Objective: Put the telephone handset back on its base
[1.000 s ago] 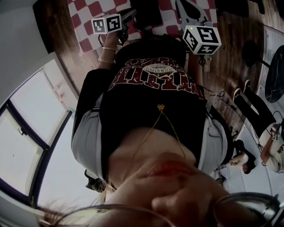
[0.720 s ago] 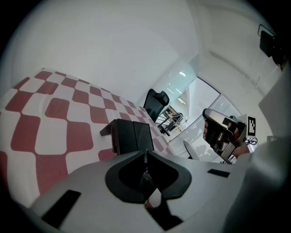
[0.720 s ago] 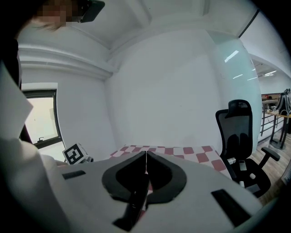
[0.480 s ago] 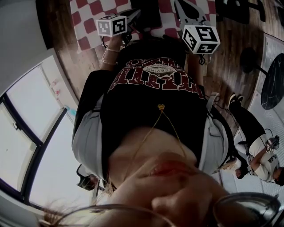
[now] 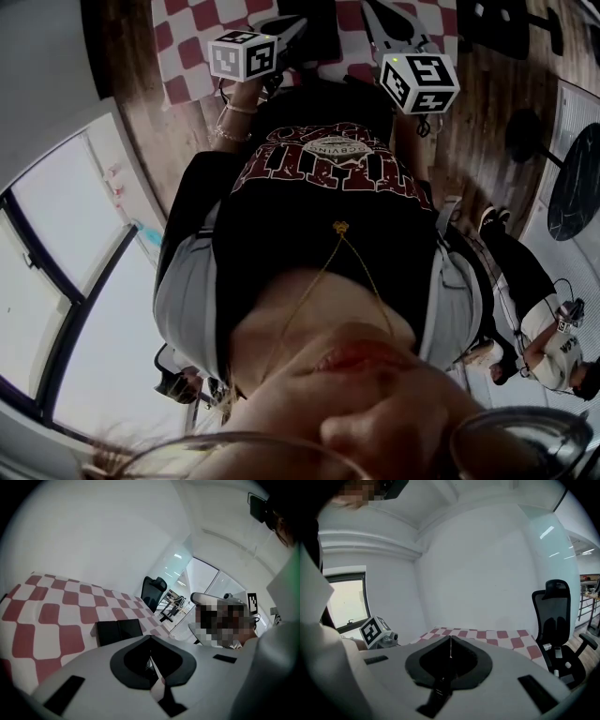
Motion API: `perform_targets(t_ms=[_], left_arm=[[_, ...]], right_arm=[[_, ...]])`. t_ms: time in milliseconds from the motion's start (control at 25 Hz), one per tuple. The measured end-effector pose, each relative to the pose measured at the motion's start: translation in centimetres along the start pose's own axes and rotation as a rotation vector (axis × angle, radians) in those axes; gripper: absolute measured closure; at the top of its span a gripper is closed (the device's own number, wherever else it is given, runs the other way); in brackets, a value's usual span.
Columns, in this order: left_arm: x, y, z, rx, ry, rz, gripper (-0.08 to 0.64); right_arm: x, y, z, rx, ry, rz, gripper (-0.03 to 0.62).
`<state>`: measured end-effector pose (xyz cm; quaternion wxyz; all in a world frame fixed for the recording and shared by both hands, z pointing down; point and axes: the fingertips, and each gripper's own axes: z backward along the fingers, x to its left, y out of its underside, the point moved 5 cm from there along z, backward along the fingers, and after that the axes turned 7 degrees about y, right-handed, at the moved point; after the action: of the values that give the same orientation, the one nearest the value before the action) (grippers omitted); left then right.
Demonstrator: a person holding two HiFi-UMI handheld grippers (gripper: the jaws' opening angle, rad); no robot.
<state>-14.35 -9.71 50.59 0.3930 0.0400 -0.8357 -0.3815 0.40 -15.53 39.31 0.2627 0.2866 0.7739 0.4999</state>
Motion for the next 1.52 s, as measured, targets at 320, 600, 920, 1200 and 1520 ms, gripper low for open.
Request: perform_targets(t_ms=[320,600,920,1200,1520], left_arm=[[-1.8,-2.0,0.1,-0.032,0.016,-0.086,0.551],[-3.6,-4.1,0.6,-0.070,0.037,-0.148,0.551],[-5.0,-5.8,1.0,-0.089,0.053,-0.202,0.551],[-6.0,-6.9,1.8,-0.120,0.063,-0.250,0.551],[-7.2,-7.9,2.8,-0.155,0.102,-0.283,0.551]], right_arm=[[0.5,0.3,-0.2,0.004,-0.005,-0.005,0.572],[0.6,0.3,0.2,-0.003,0.010,-0.014,0.572],[1.0,0.1,0.4,-0.013,0.022,-0.025,0.572],[1.7,-0.1,0.7,-0.025,0.034,-0.026,0.572],[2.7,-0.5,1.1,-0.028,0.040,-0.020,0.572]])
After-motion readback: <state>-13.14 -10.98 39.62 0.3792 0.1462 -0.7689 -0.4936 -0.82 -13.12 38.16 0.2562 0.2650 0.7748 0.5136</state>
